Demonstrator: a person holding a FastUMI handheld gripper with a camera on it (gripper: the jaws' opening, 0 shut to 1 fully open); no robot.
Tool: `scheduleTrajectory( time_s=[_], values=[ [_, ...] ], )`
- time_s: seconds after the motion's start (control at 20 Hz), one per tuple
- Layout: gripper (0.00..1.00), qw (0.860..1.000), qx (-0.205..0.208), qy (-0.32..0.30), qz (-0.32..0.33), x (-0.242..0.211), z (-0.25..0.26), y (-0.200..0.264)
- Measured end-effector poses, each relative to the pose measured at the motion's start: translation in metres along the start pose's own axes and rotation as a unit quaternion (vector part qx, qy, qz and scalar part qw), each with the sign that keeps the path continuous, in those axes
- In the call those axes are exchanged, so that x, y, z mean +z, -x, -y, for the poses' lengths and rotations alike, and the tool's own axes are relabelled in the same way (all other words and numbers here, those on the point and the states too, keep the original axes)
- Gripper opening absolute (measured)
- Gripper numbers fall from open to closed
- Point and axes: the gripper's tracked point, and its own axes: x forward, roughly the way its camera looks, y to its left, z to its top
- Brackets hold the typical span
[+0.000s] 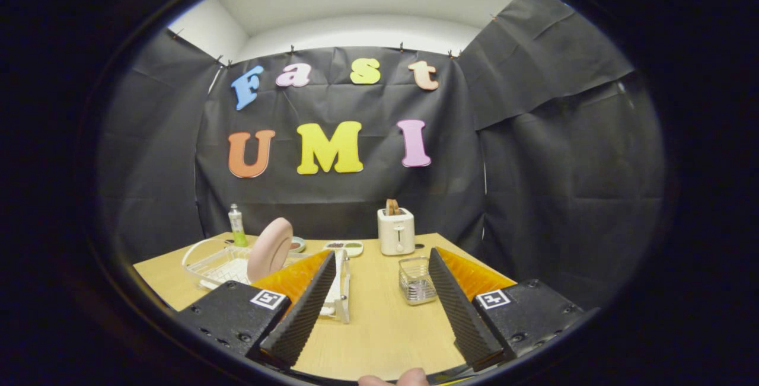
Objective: Take the plate from the dish rack, then take the spoon from the basket and place it into the plate.
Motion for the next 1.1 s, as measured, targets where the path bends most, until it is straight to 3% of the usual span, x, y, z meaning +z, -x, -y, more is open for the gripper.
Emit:
scheduleTrajectory(
  time_s=[0.8, 1.1],
  values=[
    [1.00, 0.992, 0.111, 0.027, -0.060, 0.079, -0.135, -0.095],
    [1.00, 0.974, 0.142, 0.035, -0.172, 0.056, -0.187, -0.145]
  ],
)
